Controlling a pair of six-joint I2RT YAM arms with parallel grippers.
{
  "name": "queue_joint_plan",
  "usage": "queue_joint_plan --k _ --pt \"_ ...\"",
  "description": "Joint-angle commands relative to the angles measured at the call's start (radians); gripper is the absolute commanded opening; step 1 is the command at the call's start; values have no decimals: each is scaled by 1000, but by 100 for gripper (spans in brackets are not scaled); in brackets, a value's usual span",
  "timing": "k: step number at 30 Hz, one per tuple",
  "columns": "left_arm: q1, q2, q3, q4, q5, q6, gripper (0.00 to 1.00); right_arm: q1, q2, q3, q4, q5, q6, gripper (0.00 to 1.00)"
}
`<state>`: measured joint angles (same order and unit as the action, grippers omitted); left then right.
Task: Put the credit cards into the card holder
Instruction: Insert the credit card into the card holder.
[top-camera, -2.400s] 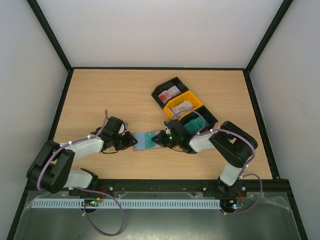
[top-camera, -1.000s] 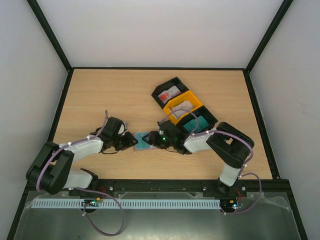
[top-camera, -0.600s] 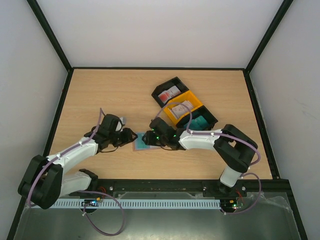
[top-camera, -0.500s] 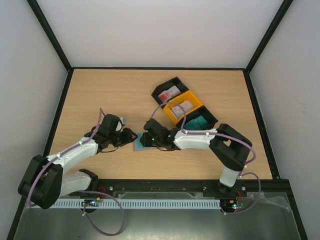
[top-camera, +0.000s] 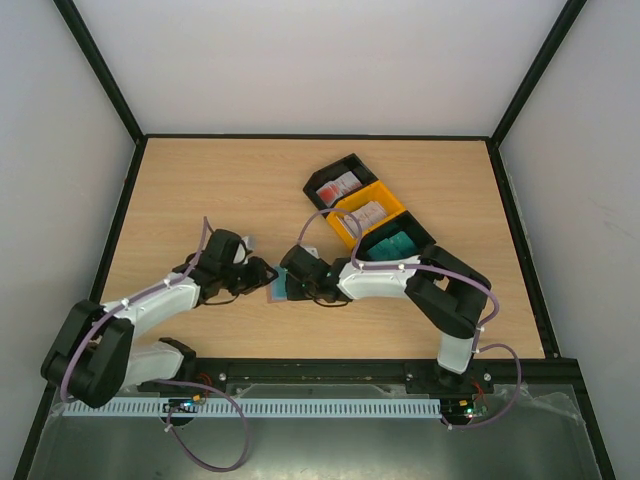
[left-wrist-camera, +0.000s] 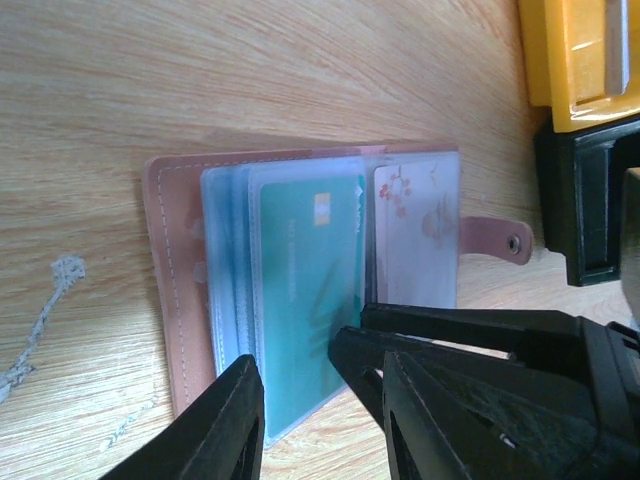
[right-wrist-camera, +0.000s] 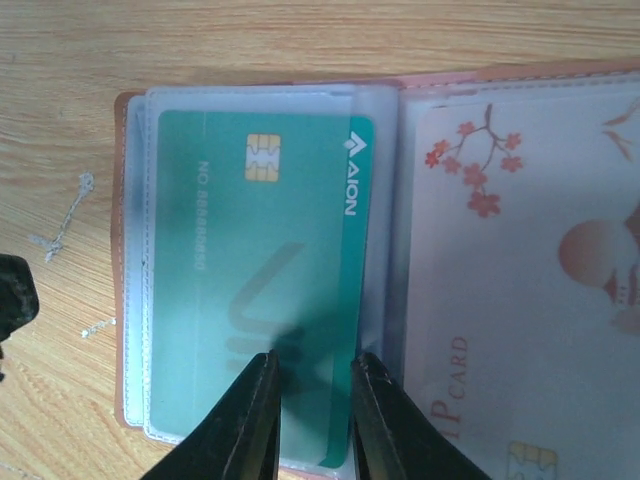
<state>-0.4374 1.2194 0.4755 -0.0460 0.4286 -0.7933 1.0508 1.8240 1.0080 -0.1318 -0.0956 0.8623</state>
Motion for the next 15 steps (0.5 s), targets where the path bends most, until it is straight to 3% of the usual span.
queue_joint_plan --k 1,10,15 --pt "3 20 -16 25 22 -1 35 0 29 9 -126 82 -3 21" --pt "3 59 -26 60 63 -3 34 1 37 -30 -97 77 31 7" --pt "2 83 -35 63 61 -3 36 1 27 -70 -71 99 72 5"
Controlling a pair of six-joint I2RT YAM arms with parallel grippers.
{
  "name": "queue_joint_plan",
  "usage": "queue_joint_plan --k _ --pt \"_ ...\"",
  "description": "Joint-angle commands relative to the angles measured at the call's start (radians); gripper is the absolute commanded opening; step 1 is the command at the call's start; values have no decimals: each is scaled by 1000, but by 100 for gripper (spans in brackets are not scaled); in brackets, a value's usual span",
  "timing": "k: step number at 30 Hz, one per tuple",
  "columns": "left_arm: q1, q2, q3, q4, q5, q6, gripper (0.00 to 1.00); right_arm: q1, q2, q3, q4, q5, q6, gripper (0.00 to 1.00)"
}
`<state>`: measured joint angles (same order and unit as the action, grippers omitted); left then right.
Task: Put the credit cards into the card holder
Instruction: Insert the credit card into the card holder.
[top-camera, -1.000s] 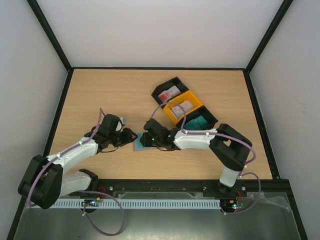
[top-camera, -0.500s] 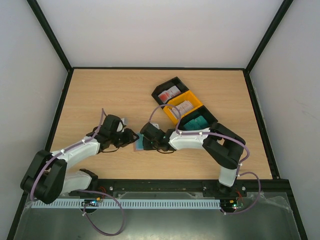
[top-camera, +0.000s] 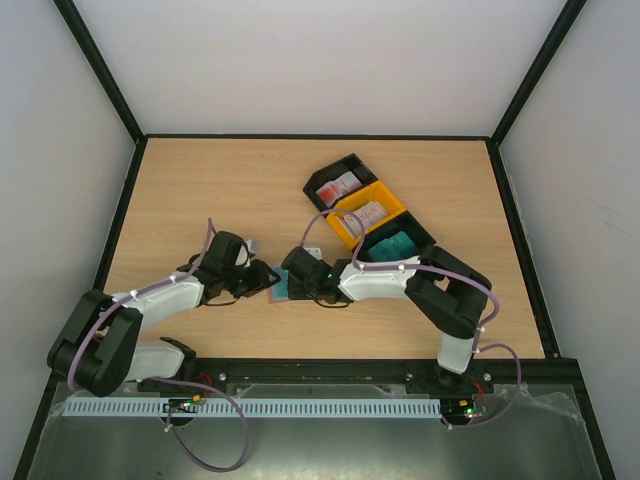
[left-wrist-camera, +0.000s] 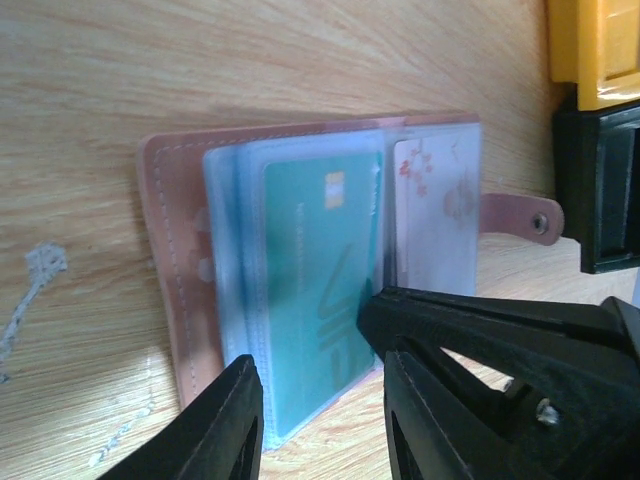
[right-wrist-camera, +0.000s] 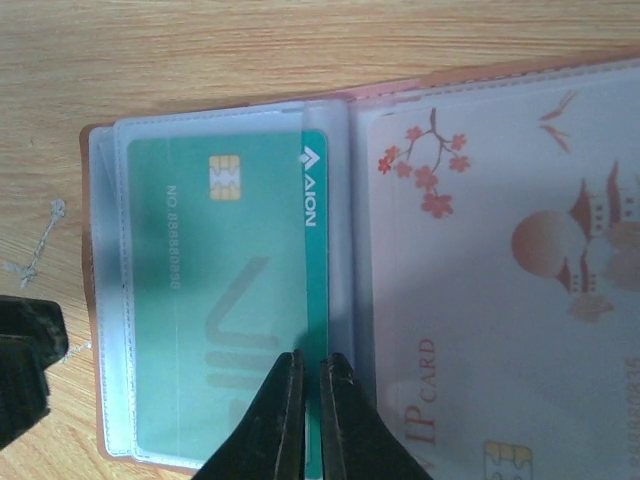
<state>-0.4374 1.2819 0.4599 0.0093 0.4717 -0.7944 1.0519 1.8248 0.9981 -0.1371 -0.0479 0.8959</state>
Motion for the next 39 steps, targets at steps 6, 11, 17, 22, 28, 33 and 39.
queue_joint_plan --k 6,11,17,22,28,33,39 --pt "-6 36 -17 15 21 -2 37 0 -12 -87 -43 66 61 6" --pt "-9 32 -15 21 21 -7 36 -1 -100 -97 14 42 44 19" --pt "-11 23 -13 24 23 -8 37 0 -119 -51 -30 34 -27 31" --pt "-12 28 -12 33 34 -8 37 0 -67 -2 -107 48 -99 35" --pt "-17 35 -12 57 59 -15 36 0 -7 30 -168 43 -183 35" --pt "-23 47 -13 69 64 -21 36 0 22 31 -199 64 -184 32" --pt "-35 65 -14 83 62 -28 36 0 34 12 -201 80 -156 15"
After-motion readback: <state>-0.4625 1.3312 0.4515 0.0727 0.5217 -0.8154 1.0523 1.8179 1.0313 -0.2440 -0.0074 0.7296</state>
